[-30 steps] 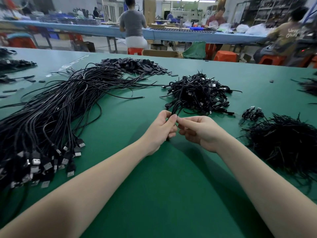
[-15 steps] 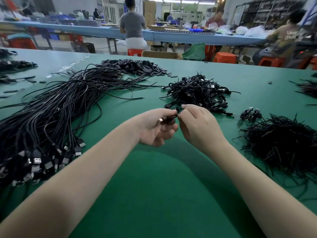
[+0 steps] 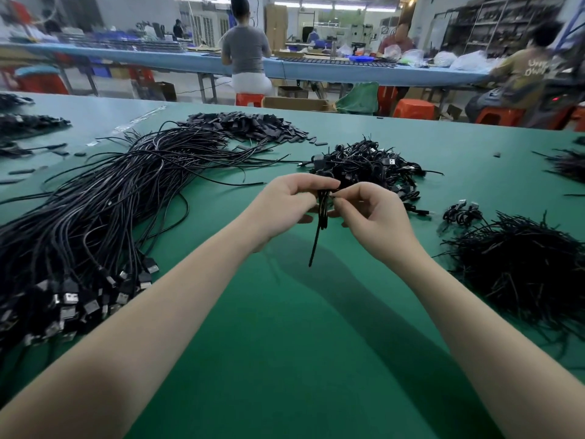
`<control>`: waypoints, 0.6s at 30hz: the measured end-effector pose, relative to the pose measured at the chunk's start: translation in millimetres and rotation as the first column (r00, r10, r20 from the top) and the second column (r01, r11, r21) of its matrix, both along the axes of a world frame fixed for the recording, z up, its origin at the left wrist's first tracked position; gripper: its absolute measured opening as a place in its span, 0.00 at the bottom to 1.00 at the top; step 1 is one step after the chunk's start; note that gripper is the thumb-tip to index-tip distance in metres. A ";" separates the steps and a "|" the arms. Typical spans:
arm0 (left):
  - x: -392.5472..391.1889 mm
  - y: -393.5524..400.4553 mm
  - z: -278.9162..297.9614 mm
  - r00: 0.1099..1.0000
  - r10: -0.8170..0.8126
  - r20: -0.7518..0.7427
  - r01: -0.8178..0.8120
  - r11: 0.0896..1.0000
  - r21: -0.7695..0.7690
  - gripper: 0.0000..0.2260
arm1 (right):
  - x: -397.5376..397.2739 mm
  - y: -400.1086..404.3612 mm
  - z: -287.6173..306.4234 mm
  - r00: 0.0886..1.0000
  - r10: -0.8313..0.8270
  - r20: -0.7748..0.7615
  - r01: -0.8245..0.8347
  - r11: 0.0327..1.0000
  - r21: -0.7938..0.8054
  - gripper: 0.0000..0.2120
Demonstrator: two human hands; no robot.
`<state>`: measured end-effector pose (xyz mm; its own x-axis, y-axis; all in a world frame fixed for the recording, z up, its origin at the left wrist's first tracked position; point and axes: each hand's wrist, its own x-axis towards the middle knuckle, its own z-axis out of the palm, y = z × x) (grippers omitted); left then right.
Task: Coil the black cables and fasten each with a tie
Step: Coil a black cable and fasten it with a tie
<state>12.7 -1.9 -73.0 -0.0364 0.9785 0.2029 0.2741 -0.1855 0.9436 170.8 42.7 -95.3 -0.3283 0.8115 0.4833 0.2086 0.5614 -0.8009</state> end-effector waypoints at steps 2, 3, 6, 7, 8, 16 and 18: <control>-2.9 -0.1 -1.0 0.999 -0.010 -0.036 0.010 1.000 -0.016 0.23 | 1.5 0.7 -1.2 0.998 -0.038 0.043 0.035 0.997 0.065 0.08; -3.3 -1.1 -1.2 0.998 -0.031 -0.045 0.030 0.999 -0.027 0.22 | 1.7 0.5 -1.4 0.994 -0.077 0.072 0.066 0.988 0.143 0.07; -2.7 -3.7 -1.4 0.996 -0.074 -0.052 0.071 0.995 -0.066 0.15 | 0.7 -1.6 -0.3 0.980 -0.163 0.110 0.111 0.921 0.374 0.05; -1.2 -5.3 -0.4 0.995 -0.062 -0.076 0.057 0.996 -0.072 0.10 | 0.9 -1.4 -0.4 0.978 -0.177 0.106 0.118 0.900 0.420 0.04; 0.5 -5.9 0.5 0.992 -0.040 -0.116 0.033 0.997 -0.070 0.04 | 1.7 -0.8 -0.4 0.977 -0.192 0.095 0.129 0.881 0.455 0.04; 18.6 -9.2 8.9 0.975 0.021 0.222 0.031 0.973 -0.227 0.10 | 4.7 -3.3 2.2 0.963 -0.258 0.074 0.155 0.760 0.632 0.03; 17.2 -7.8 10.4 0.949 0.079 0.304 -0.007 0.973 -0.231 0.07 | 5.3 -4.2 3.3 0.955 -0.282 0.090 0.141 0.701 0.699 0.04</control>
<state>29.9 -9.7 -62.5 -0.1051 0.9933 -0.0491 -0.0349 0.0457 0.9983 176.2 38.5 -92.0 -0.3248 0.3447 0.8808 0.4872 0.8592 -0.1566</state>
